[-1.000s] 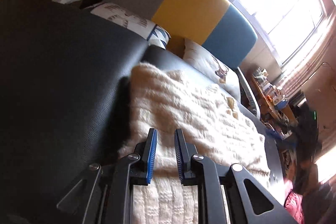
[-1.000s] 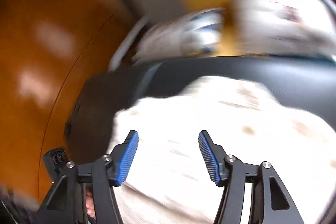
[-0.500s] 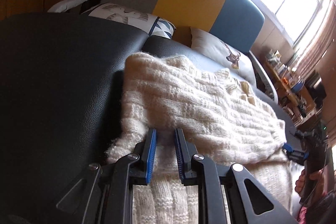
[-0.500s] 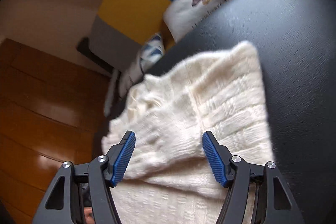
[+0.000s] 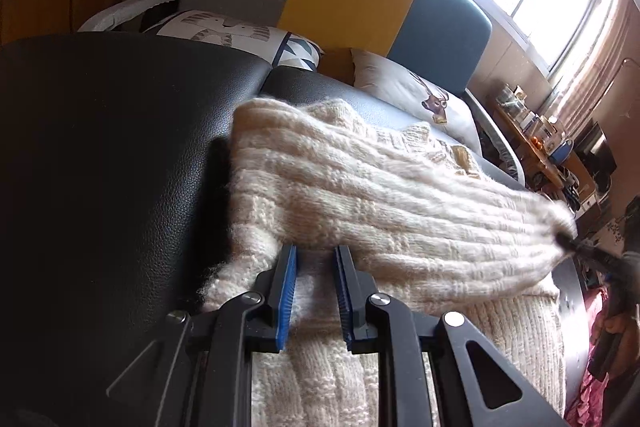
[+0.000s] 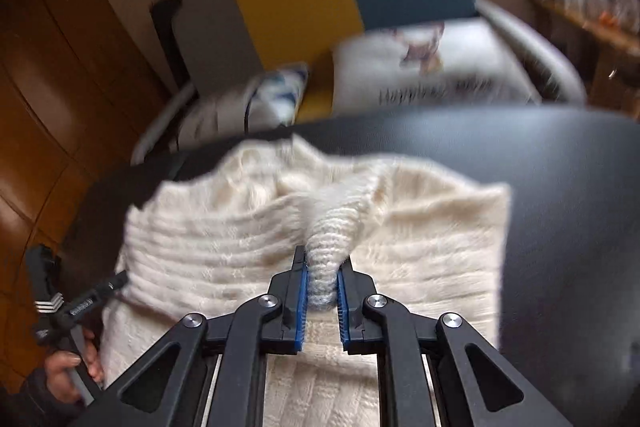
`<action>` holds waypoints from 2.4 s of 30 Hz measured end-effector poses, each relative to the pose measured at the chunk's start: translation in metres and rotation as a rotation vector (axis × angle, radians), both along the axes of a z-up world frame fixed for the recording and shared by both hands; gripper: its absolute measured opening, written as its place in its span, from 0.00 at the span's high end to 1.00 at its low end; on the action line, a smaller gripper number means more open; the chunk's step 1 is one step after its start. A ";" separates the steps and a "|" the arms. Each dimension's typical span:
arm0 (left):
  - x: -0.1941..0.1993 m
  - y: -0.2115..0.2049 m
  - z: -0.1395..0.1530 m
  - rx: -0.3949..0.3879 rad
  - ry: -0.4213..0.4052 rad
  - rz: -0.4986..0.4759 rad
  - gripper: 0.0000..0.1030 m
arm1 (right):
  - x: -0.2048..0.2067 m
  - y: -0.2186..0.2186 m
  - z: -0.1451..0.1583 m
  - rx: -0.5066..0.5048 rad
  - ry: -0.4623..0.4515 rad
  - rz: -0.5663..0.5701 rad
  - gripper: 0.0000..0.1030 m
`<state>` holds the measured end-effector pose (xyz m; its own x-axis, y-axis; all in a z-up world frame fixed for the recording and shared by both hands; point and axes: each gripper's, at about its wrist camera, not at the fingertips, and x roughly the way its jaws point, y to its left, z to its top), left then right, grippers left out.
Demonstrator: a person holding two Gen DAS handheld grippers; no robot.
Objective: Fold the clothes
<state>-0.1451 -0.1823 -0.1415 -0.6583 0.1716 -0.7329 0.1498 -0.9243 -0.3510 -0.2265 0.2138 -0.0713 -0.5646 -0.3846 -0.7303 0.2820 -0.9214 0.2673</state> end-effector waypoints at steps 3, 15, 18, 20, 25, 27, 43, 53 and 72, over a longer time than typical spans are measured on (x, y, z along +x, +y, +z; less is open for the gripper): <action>-0.001 0.003 0.003 -0.022 -0.006 -0.022 0.82 | -0.005 0.008 -0.026 0.064 -0.092 -0.045 0.88; -0.042 -0.010 0.027 0.030 0.037 -0.003 0.82 | 0.001 0.032 -0.038 0.009 -0.121 -0.105 0.72; -0.061 -0.007 0.025 -0.004 0.029 -0.016 0.82 | 0.009 0.024 -0.007 0.049 0.003 -0.118 0.69; -0.073 -0.005 0.023 -0.027 0.024 -0.024 0.82 | 0.007 0.010 0.006 0.036 0.043 -0.067 0.53; -0.079 -0.005 0.010 -0.037 0.015 -0.019 0.82 | -0.016 -0.032 -0.015 0.116 -0.008 0.037 0.51; -0.079 -0.005 0.001 -0.042 0.007 -0.032 0.81 | -0.020 -0.035 -0.033 0.154 -0.035 0.036 0.51; -0.048 0.015 0.037 -0.079 0.030 -0.095 0.77 | 0.013 0.001 -0.039 0.014 -0.062 -0.062 0.51; 0.112 0.007 0.035 0.067 0.035 -0.089 0.77 | 0.152 0.100 -0.026 -0.437 -0.141 -0.113 0.28; 0.235 -0.038 -0.019 0.349 -0.059 -0.247 0.65 | 0.263 0.120 -0.079 -0.726 -0.279 0.037 0.26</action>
<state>0.0901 -0.2205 -0.1605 -0.5248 0.5630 -0.6384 -0.0321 -0.7625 -0.6461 0.0368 0.3334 -0.1503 -0.3743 -0.8358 -0.4018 0.1429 -0.4801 0.8655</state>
